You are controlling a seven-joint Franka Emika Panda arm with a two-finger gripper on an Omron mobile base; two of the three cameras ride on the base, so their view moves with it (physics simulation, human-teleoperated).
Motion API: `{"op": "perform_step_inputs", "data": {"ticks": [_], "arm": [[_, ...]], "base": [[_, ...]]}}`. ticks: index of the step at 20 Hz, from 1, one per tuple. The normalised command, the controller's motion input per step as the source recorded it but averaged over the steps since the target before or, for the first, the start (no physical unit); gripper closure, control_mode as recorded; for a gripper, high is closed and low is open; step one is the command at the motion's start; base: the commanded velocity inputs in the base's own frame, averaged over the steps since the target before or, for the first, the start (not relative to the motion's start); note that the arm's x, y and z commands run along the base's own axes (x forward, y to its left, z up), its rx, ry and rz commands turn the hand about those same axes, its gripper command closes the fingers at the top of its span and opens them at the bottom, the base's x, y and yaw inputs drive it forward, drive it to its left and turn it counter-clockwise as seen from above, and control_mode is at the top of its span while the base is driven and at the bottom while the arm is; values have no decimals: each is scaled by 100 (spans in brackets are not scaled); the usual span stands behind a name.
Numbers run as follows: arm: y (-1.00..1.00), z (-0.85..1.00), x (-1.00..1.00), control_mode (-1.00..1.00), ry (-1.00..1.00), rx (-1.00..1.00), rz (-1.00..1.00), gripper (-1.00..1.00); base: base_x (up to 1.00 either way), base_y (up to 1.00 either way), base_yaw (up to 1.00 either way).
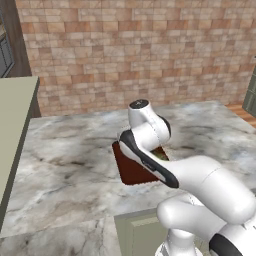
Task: Place the two vegetables and bowl onto the tray for setting up a vegetable dip station.
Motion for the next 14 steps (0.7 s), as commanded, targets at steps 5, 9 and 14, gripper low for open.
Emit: {"op": "perform_step_inputs", "data": {"ticks": [5,9,14], "arm": [[-19,-8,0,-100,3,12,27,100],[-15,-9,0,-100,0,6,26,100],[-10,-14,6,-100,1,2,19,100]], "base": [[0,0,0],[0,0,0],[0,0,0]]}}
